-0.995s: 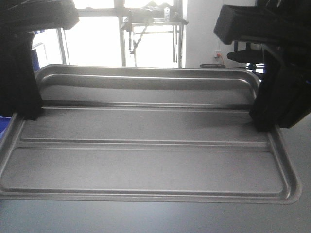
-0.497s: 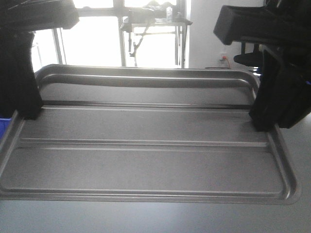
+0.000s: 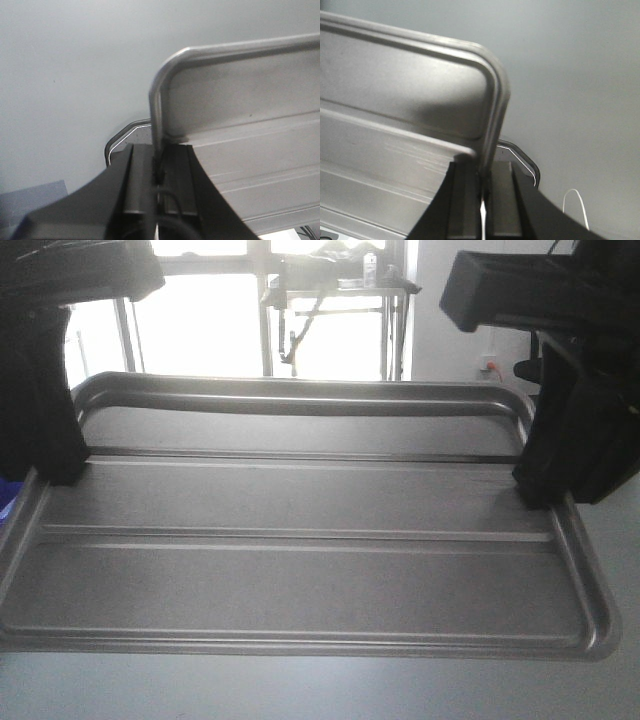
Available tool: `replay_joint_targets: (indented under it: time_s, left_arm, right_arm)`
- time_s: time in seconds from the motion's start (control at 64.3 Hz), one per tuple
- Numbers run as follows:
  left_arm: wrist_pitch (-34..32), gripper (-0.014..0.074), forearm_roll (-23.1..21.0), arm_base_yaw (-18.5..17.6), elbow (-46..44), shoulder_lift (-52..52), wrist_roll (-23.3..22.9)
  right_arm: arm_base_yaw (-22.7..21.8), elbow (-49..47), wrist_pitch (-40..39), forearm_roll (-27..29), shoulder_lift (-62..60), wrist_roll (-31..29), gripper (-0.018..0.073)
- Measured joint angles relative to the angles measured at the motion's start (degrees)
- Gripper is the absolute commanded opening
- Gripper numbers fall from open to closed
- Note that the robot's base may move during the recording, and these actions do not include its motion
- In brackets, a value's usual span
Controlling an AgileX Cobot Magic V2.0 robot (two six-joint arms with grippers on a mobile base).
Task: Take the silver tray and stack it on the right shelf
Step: 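Hold the tray level in both grippers while the base drives to another shelf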
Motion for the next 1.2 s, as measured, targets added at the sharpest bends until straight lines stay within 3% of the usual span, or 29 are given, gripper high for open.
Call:
replay_joint_targets:
  time_s: [1.197]
  left_arm:
    - [0.10, -0.0093, -0.14, 0.00, 0.00, 0.00, 0.00]
  right_arm:
    - [0.00, 0.00, 0.07, 0.00, 0.00, 0.00, 0.0056]
